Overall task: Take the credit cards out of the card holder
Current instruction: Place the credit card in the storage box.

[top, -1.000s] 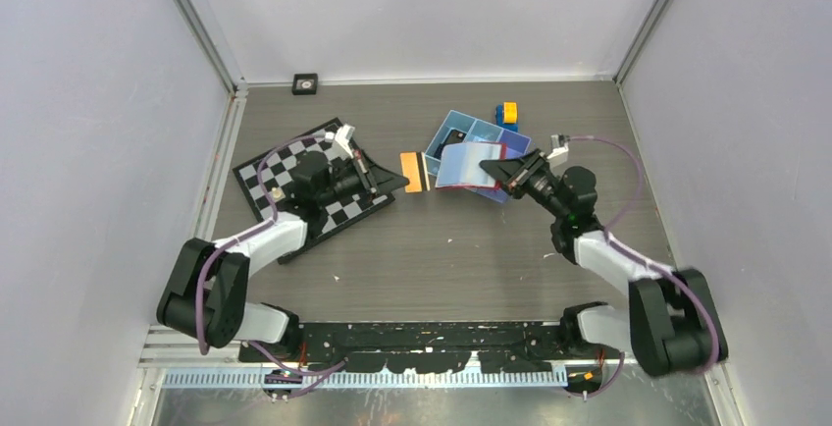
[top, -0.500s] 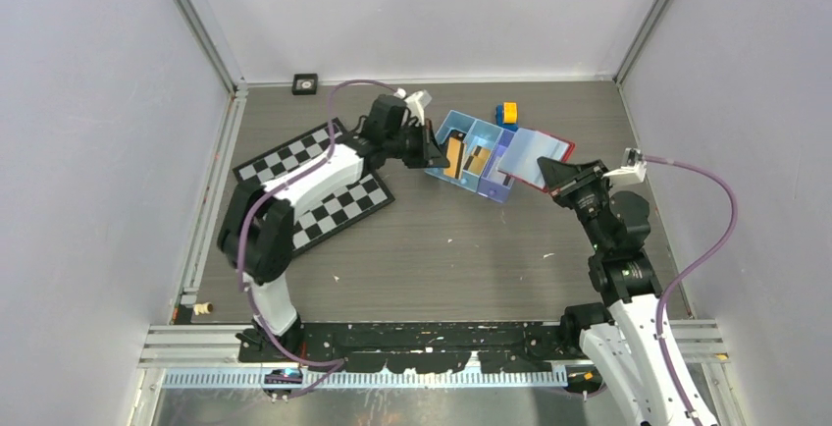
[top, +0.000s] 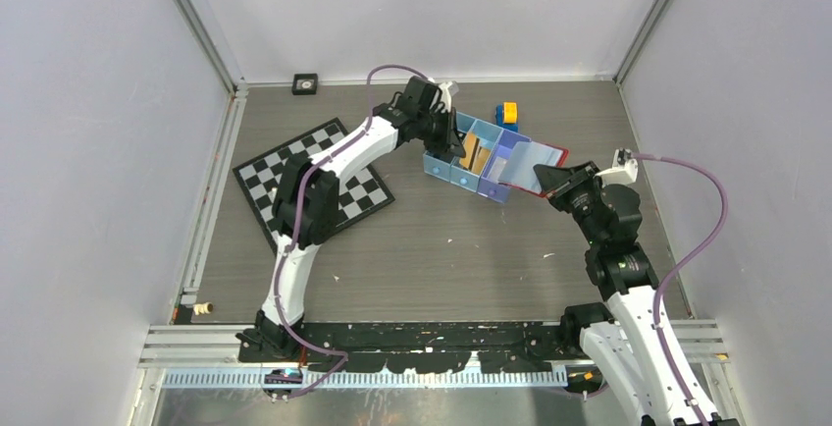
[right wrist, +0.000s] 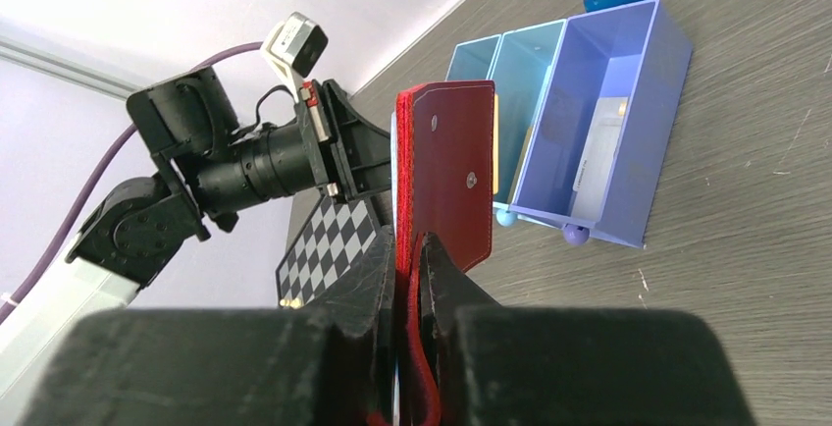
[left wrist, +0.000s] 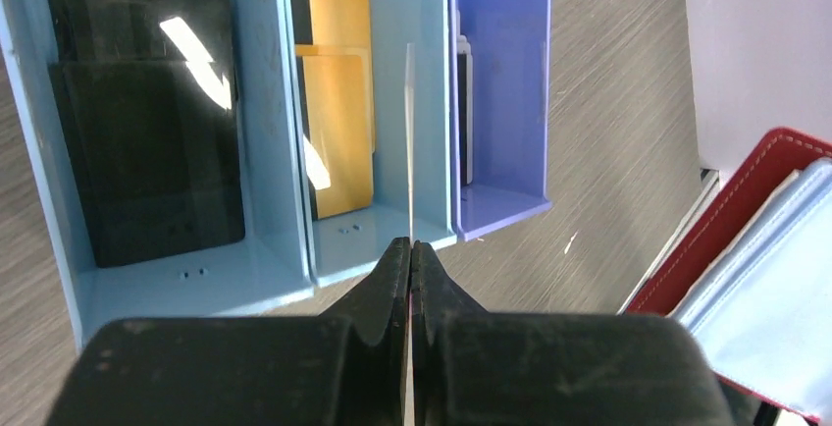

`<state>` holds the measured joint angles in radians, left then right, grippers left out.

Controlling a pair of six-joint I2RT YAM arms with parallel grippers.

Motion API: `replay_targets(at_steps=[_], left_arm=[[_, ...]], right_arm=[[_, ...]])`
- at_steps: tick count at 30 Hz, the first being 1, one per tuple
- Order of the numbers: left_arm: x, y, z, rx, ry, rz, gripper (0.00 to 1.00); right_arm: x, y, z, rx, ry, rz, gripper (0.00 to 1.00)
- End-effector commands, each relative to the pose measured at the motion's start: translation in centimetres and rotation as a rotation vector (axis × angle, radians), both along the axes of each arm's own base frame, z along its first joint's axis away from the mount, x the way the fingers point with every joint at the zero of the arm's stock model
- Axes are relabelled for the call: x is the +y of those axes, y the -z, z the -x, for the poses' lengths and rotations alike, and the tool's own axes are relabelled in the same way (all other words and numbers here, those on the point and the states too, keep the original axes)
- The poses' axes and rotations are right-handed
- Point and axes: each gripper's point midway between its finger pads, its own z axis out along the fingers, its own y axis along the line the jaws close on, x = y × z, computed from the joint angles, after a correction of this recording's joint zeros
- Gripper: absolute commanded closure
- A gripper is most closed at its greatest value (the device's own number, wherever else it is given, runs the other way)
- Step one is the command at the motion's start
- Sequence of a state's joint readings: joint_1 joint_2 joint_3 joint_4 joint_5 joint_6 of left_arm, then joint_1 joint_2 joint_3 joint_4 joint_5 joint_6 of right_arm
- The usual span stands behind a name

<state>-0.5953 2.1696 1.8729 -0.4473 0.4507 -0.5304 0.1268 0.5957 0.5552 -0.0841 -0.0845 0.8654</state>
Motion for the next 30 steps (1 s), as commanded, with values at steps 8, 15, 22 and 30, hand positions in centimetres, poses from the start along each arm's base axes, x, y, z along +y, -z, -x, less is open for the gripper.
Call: replay_targets(at_steps=[8, 15, 22, 30], left_arm=[[-1.9, -0.6, -1.7, 0.024, 0.033, 0.002, 0.95], [-0.5, -3.8, -1.2, -0.029, 0.004, -0.023, 0.60], [3.8, -10.6, 3.2, -0.152, -0.054, 0.011, 0.29], [7.8, -11.9, 10.8, -0.226, -0.136, 0.322, 0.00]], right_arm=[[0.3, -2.1, -0.4, -0.078, -0.017, -0.007, 1.00], [0.7, -1.6, -0.6, -0.057, -0.040, -0.009, 0.99], [5.5, -3.1, -1.1, -0.133, -0.318, -0.097, 1.00], [8.6, -4.4, -0.6, -0.228, -0.536, -0.248, 1.00]])
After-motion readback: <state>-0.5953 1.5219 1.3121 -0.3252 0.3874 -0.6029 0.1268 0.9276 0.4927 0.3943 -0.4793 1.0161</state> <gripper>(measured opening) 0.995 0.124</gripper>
